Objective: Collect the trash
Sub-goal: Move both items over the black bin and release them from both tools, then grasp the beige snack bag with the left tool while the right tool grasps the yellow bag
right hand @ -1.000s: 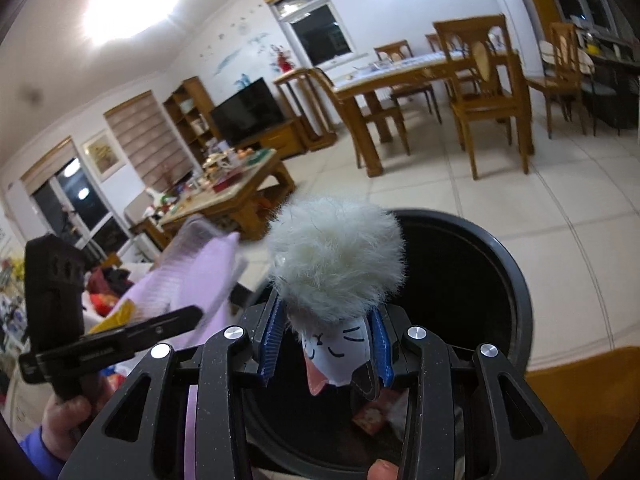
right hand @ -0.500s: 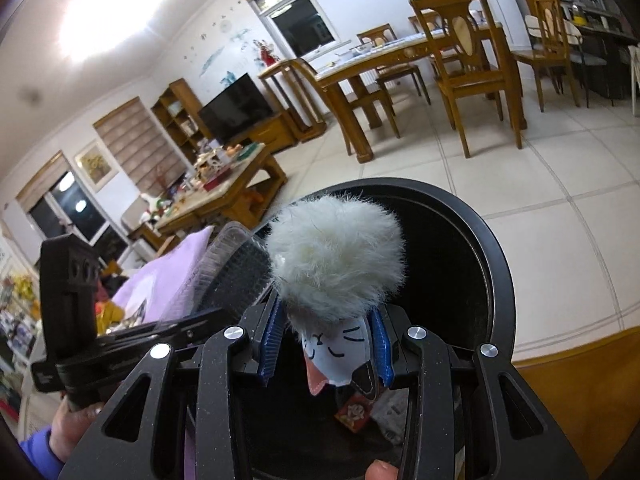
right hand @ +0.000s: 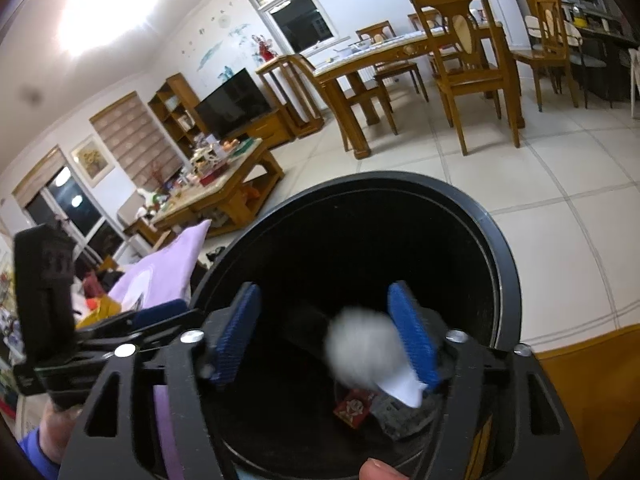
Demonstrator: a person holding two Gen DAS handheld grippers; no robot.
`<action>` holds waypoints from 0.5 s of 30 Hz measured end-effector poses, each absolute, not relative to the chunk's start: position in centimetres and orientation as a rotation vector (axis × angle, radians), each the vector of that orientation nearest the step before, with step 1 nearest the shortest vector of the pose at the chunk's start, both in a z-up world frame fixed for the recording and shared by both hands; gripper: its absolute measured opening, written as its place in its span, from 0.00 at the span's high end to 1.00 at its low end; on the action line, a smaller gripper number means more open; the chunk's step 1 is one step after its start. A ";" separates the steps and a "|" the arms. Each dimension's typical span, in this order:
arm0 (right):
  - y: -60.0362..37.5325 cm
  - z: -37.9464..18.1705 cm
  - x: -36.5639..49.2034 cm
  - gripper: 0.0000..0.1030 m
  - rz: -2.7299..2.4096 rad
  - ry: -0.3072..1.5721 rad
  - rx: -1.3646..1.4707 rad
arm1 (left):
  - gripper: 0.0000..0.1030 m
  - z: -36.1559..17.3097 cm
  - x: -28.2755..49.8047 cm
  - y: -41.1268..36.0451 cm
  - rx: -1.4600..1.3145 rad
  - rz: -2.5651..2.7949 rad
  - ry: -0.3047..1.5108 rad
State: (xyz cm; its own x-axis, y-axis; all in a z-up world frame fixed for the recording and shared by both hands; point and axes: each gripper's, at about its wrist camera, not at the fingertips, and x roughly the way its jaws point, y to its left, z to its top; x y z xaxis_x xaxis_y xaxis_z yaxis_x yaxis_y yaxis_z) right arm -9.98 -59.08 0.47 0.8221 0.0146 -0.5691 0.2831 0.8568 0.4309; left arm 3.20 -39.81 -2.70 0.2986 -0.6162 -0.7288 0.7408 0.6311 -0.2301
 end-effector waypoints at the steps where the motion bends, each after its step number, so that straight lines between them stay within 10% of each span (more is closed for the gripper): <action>1: -58.7 0.8 -9.9 0.30 -0.153 0.591 0.523 | 0.18 -2.3 3.0 -39.2 0.156 -0.911 0.881; 15: -43.6 4.8 -2.6 0.29 0.022 0.637 0.367 | 0.18 3.6 4.8 -17.1 0.027 -0.678 0.722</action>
State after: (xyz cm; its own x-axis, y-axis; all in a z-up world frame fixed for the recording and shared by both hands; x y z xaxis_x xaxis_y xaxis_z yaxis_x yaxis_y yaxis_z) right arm -2.58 -43.57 4.82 0.8061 0.1318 -0.5769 0.0914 0.9354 0.3415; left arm 4.81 -17.08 3.58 0.5485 -0.5632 -0.6181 0.5813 0.7881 -0.2023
